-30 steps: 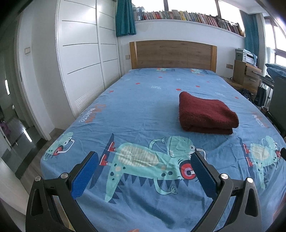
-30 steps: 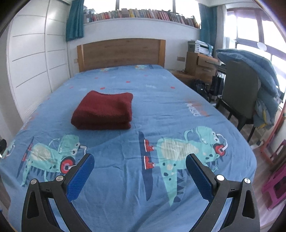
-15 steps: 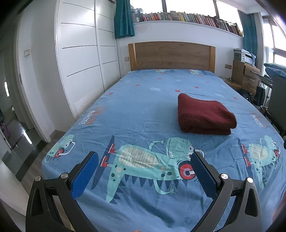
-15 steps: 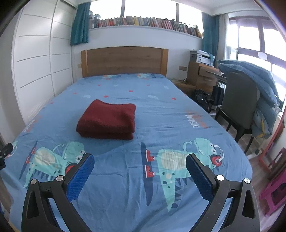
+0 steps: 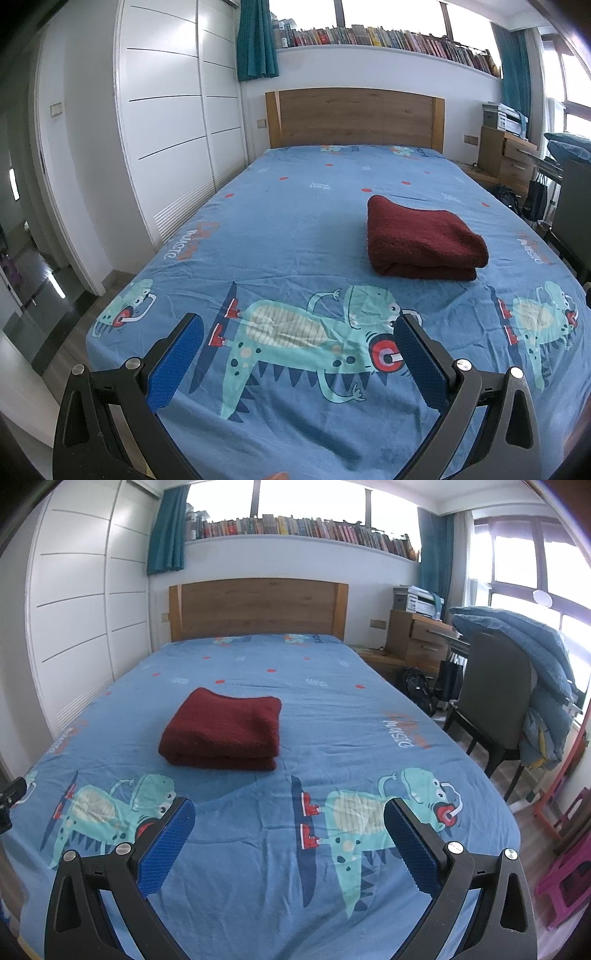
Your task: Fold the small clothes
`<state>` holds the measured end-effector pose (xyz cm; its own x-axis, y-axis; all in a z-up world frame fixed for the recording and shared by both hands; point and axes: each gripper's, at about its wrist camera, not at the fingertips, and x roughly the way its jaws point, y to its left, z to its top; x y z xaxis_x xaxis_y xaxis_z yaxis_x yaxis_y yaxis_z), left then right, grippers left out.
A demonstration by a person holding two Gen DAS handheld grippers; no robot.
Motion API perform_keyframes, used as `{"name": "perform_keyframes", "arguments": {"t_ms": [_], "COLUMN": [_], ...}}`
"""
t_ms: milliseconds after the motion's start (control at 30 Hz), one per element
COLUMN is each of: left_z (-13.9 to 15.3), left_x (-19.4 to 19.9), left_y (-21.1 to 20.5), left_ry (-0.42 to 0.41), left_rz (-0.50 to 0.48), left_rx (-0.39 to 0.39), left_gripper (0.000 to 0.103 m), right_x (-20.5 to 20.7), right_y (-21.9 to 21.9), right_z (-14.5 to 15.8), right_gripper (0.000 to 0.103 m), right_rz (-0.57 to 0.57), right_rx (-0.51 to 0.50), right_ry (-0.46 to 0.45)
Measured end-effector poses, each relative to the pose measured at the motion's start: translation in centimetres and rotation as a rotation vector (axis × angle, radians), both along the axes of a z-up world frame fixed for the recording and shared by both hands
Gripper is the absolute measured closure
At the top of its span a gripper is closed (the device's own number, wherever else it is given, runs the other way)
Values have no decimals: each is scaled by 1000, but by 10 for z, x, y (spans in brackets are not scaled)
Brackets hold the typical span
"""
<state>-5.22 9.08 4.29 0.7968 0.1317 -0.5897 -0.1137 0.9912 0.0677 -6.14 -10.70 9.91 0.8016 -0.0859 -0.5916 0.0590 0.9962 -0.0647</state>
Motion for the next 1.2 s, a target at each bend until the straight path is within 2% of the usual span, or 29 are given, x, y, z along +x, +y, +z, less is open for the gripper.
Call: {"name": "perform_keyframes", "arguments": {"t_ms": [1200], "left_z": [-4], "left_x": [-6], "left_y": [-8], "left_ry": [2], "left_rz": [-13], "left_rx": [-5], "left_gripper": [2], "right_x": [-1], "right_y": [-9], "right_z": [-3], "right_gripper": [1], "right_rz": [-36], "right_rx": [11], "right_ry": [0]}}
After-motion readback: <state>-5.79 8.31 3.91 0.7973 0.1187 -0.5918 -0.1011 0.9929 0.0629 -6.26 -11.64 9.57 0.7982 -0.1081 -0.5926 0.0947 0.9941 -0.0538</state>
